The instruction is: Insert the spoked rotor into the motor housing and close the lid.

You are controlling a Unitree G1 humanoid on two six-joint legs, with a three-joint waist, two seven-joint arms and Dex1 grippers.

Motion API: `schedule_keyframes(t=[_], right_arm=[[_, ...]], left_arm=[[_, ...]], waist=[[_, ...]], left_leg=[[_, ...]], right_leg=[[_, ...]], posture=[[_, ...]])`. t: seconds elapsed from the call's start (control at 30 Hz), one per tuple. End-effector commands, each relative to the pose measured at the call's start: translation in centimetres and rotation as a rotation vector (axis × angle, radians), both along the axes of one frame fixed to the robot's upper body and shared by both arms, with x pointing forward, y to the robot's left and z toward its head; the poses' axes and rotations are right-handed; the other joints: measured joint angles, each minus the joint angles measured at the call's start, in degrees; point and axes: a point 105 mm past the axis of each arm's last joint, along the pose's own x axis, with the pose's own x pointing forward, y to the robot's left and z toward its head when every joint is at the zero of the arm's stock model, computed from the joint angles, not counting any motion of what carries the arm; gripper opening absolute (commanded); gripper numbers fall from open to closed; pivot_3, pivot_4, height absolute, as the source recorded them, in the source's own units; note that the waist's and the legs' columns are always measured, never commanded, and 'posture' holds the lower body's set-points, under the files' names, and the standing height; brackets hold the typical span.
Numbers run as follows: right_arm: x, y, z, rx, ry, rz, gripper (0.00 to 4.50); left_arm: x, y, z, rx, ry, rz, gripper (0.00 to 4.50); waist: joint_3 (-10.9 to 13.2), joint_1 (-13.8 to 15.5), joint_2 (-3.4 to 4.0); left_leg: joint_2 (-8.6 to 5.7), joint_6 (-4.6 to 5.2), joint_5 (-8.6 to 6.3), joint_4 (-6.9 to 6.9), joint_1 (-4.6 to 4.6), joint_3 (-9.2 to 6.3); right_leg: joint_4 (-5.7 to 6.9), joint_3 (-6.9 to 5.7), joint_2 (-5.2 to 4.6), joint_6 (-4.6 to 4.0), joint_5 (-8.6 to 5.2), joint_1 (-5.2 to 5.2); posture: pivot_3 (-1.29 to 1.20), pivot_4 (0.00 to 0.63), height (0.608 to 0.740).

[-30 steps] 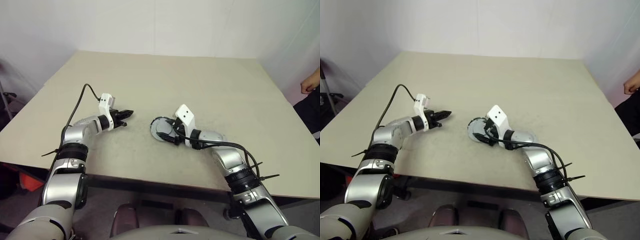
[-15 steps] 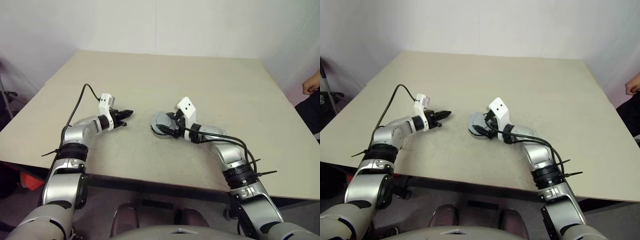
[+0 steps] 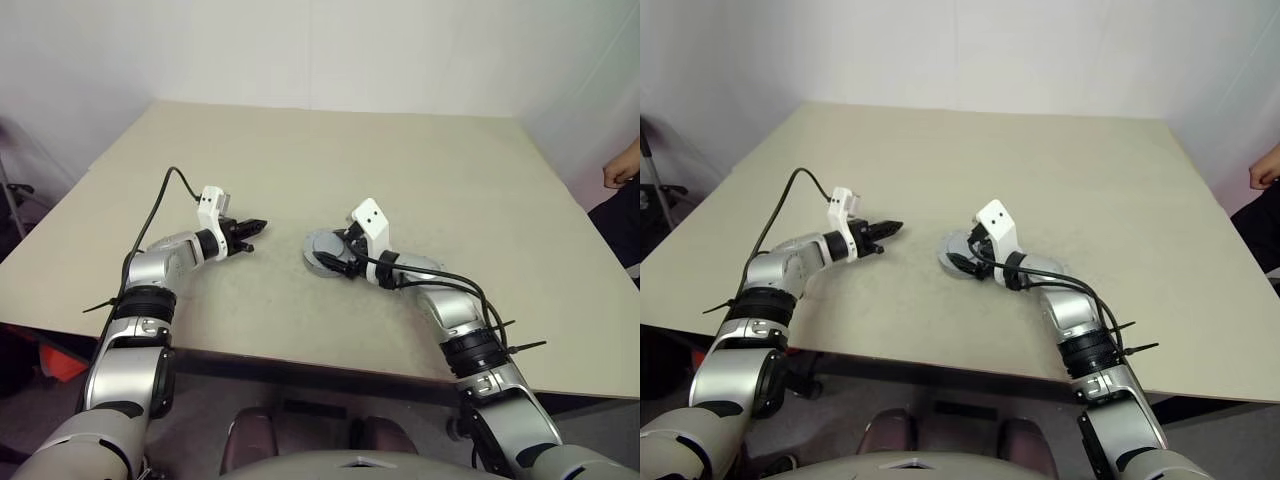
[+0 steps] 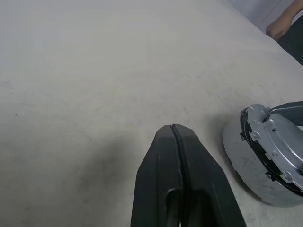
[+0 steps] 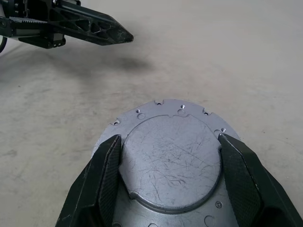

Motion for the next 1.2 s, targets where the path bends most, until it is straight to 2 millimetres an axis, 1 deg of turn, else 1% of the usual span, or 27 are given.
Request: schedule_keyframes(t=[0.03,0.3,0.67,0.83,0.97,1.07,1.2], right_arm=[[0.6,-0.3,0.7,-0.002,-0.031,-0.023,3.12],[0.8,-0.3,0.0,-0.024,-0.020,-0.038,3.12],[1.1,0.0,0.1,-0.043,-0.017,-0.040,3.12],[1.0,0.4,-0.6,-0.081,0.008,-0.032,3.12],[0.4,0.6,-1.1,-0.099,0.026,0.007,3.12],[-0.1,0.4,-1.6,-0.111,0.051,0.026,3.12],[-0.3,-0.3,-3.1,-0.150,0.101,0.008,3.12]], left_arm=[[0.2,0.2,1.4,-0.006,-0.050,0.001,0.00],[0.1,0.2,1.3,-0.007,-0.049,0.004,0.00],[0.2,0.3,1.3,-0.009,-0.049,0.011,0.00],[0.1,0.2,1.2,-0.013,-0.048,0.010,0.00],[0.1,0.3,1.2,-0.014,-0.047,0.014,0.00],[0.0,0.3,1.2,-0.015,-0.046,0.015,0.00],[-0.2,-0.5,1.4,-0.050,-0.039,-0.002,0.00]], waist=[[0.00,-0.13,0.00],[0.00,-0.76,0.00],[0.00,-0.92,0.00],[-0.01,-1.11,-0.01],[-0.02,-1.13,-0.03],[-0.02,-1.10,-0.03],[-0.04,-1.03,-0.05]], left_leg=[[0.00,0.00,0.00,0.00,0.01,0.00],[-0.01,0.00,0.00,0.01,0.00,0.00],[-0.01,0.00,0.00,0.02,0.00,0.00],[-0.01,0.00,0.00,0.02,0.02,0.00],[0.00,-0.01,0.01,0.02,0.04,0.00],[0.00,-0.01,0.00,0.02,0.04,0.00],[0.00,0.00,0.00,-0.01,0.03,0.00]], right_leg=[[0.00,0.00,0.00,0.00,0.00,0.01],[0.00,0.00,-0.01,0.00,0.00,0.05],[0.00,0.01,-0.02,0.00,0.00,0.09],[0.01,0.01,-0.01,-0.03,0.02,0.09],[0.02,0.02,0.00,-0.05,0.03,0.10],[0.01,0.02,-0.01,-0.06,0.03,0.11],[-0.04,0.01,-0.01,-0.06,0.03,0.11]], posture=[[0.00,0.000,0.740],[0.00,0.000,0.740],[0.00,0.000,0.740],[0.00,0.000,0.740],[0.00,0.000,0.740],[0.00,0.000,0.740],[0.00,0.000,0.740]])
